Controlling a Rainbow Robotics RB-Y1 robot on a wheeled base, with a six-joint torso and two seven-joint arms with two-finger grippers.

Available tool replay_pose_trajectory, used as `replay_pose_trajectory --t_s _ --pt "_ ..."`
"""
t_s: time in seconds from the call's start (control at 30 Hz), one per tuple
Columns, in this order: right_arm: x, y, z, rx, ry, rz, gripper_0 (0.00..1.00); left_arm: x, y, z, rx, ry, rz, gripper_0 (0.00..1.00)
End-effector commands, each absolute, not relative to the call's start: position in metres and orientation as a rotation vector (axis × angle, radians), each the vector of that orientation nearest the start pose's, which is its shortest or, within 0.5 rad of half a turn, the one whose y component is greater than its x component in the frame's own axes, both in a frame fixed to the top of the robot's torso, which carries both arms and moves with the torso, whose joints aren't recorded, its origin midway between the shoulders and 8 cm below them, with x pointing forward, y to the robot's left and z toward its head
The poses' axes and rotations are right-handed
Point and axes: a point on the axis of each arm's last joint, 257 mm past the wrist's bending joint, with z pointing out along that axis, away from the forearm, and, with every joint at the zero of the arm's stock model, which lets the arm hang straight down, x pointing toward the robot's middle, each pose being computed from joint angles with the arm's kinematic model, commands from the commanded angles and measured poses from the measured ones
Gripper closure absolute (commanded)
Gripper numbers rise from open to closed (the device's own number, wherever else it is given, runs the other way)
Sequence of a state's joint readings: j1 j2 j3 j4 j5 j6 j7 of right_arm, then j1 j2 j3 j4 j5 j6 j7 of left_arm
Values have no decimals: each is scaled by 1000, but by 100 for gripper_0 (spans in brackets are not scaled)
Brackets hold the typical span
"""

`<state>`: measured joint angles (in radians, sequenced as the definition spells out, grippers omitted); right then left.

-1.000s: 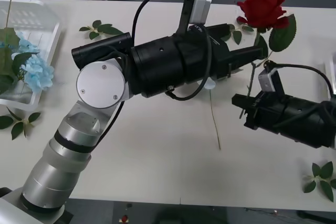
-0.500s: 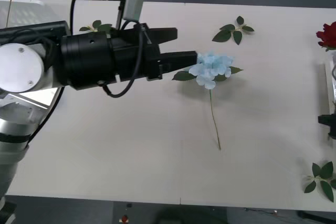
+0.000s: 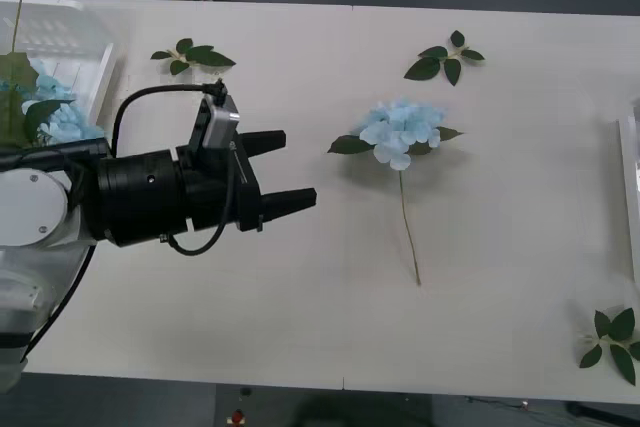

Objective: Put the red flowers into the right box and the blue flowers into the left box

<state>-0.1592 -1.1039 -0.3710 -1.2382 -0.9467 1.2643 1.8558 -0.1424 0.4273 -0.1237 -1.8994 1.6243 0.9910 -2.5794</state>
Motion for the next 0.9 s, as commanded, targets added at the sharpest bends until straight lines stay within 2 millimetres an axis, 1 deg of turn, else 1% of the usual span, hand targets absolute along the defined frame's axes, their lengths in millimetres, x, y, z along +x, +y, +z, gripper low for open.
replay_pose_trajectory --t_s 0.03,0.1,0.2,0.27,0.3,0.33,0.5,0.6,0.63,0.67,0.7,0.73,0.8,0.83,0.9 --pt "397 -694 -171 221 2578 -439 100 404 32 -125 999 1396 -887 0" --pt "388 -706 -180 222 2605 -510 100 401 36 -128 989 1402 -943 0" --pt "379 -715 -191 245 2625 -534 100 394 42 -131 993 1402 -1000 0" --pt "376 -718 -195 253 2629 -538 100 390 43 -130 994 1395 -1018 0" --pt "371 -722 -204 264 2643 -547 100 386 44 -129 998 1385 -1038 0" --pt "369 -724 -208 263 2651 -560 100 381 42 -127 1007 1375 -1056 0" --pt "370 -726 -214 242 2647 -587 100 372 34 -125 1019 1352 -1097 0" --pt "372 -725 -214 239 2643 -583 100 369 28 -125 1030 1345 -1111 0" --pt "373 -724 -216 239 2640 -577 98 366 25 -126 1036 1345 -1118 0" --pt "375 -723 -216 238 2637 -575 95 367 25 -126 1036 1345 -1119 0" --pt "374 -723 -218 239 2639 -573 86 366 24 -126 1039 1346 -1117 0" --pt "375 -722 -218 235 2636 -573 80 367 24 -127 1036 1348 -1118 0" --pt "377 -722 -221 226 2631 -571 46 367 24 -127 1040 1348 -1117 0" --pt "378 -721 -222 223 2627 -567 35 367 24 -127 1040 1348 -1117 0" --pt "381 -716 -226 215 2627 -545 27 367 24 -127 1040 1348 -1117 0"
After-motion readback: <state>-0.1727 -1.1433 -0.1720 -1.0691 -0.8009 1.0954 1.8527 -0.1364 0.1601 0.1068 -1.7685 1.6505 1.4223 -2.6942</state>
